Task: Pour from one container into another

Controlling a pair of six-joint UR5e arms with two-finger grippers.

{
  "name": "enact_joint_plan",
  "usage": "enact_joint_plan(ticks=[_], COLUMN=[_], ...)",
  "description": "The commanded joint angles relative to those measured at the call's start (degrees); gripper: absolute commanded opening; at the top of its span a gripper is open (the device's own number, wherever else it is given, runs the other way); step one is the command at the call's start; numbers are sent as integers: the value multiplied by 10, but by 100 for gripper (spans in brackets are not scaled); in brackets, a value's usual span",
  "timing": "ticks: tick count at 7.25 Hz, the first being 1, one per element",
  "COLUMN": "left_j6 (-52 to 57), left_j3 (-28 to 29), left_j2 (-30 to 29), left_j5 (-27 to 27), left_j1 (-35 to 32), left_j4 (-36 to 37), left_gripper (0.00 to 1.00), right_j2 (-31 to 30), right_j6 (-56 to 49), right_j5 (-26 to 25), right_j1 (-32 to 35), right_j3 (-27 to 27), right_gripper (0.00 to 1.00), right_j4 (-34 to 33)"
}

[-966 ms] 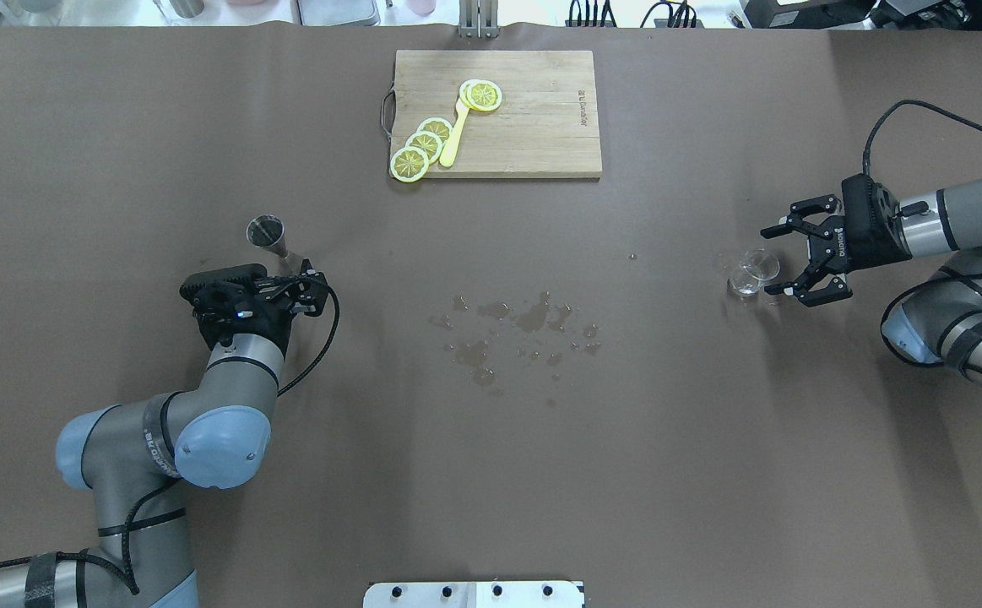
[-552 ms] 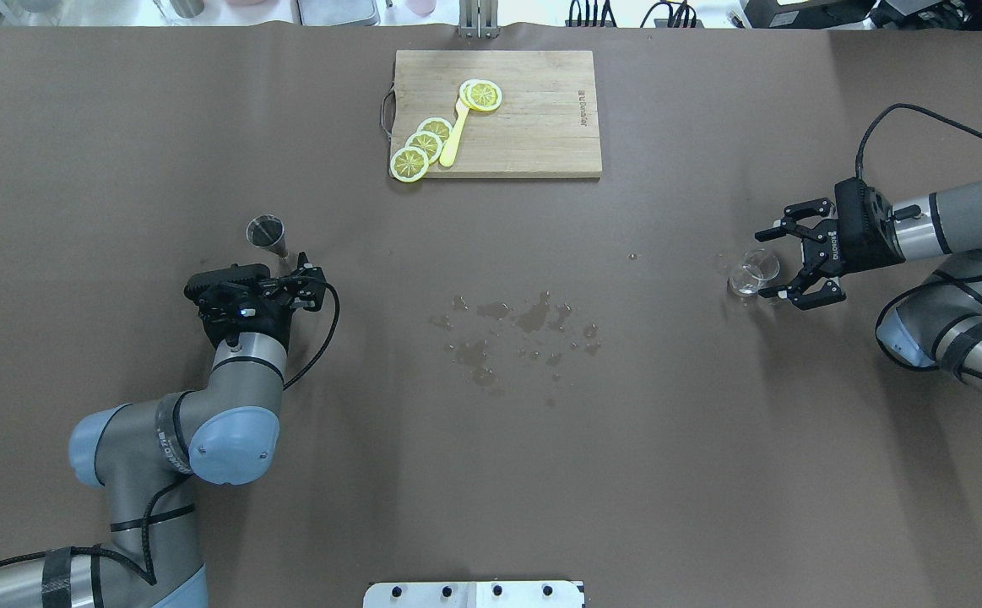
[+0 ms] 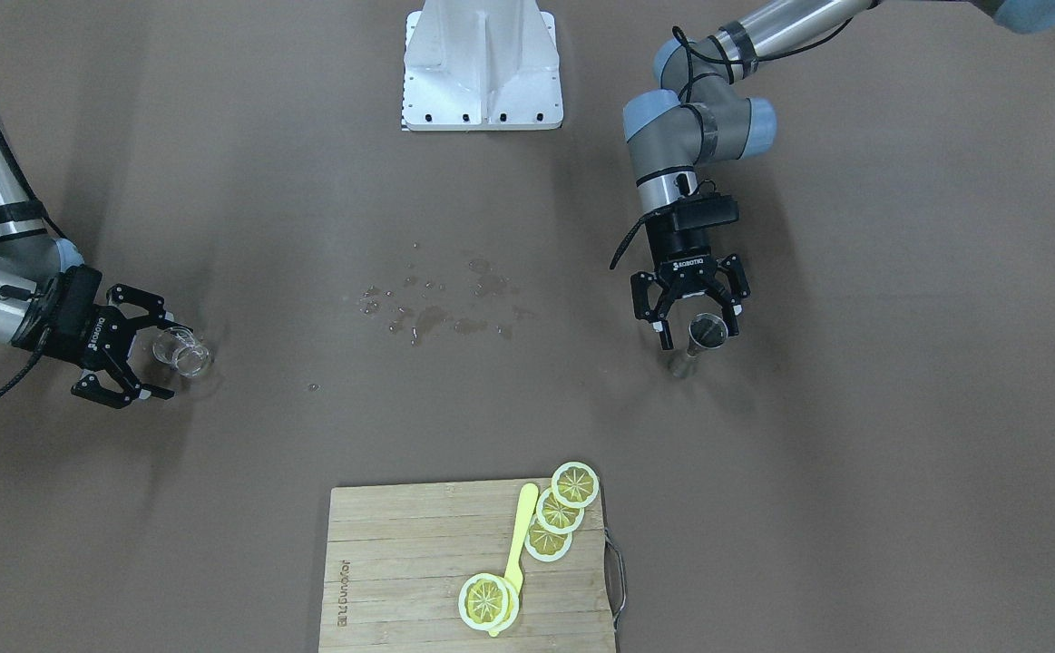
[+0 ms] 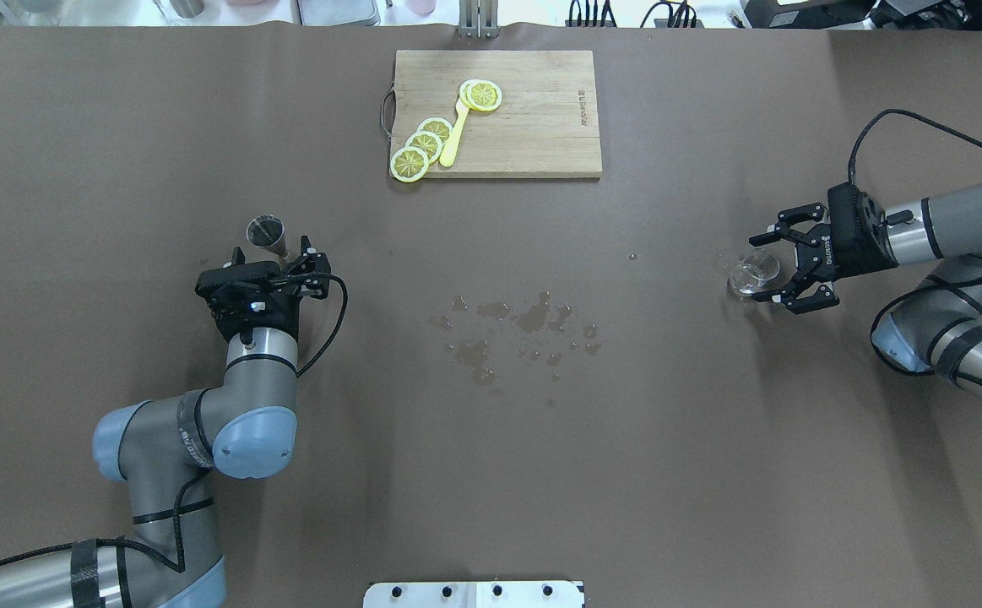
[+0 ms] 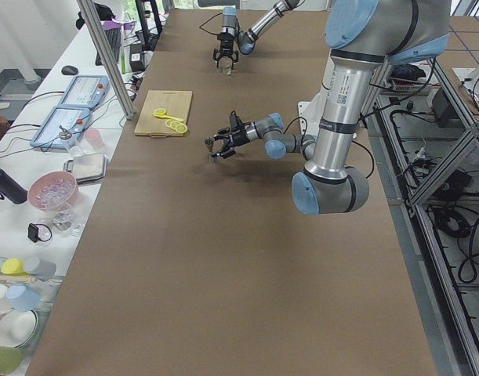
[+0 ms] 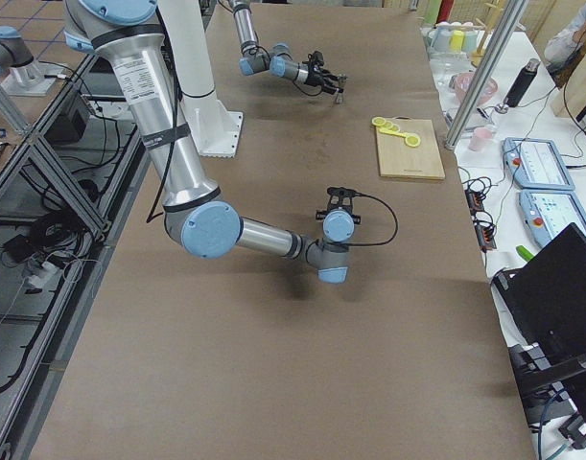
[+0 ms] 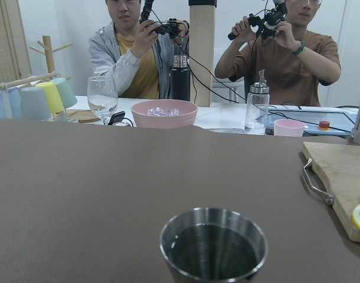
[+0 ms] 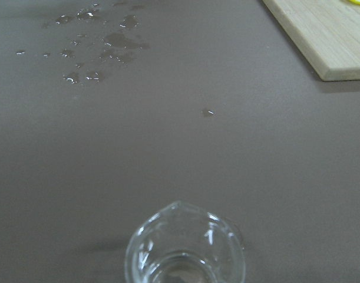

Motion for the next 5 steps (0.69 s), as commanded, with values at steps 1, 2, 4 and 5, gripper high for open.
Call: enact_joint_plan(ticks=[1, 2, 4, 5], left_j6=[-1, 0, -2, -29], left_j3=[17, 23, 34, 43], left_j2=[-2, -2, -15, -20], left_j5=[45, 47, 47, 47], left_j1=[0, -1, 1, 1], left_j4=[0, 0, -4, -3], left_gripper=[93, 91, 91, 91], right_j2=[0, 0, 0, -1], right_j6=[3, 11, 19, 21], right_j5=[-4, -7, -10, -10], right_j1=[-4, -7, -9, -9], right_j3=[0, 0, 4, 4], right_gripper=[90, 88, 78, 71], right_j4=[0, 0, 0, 0])
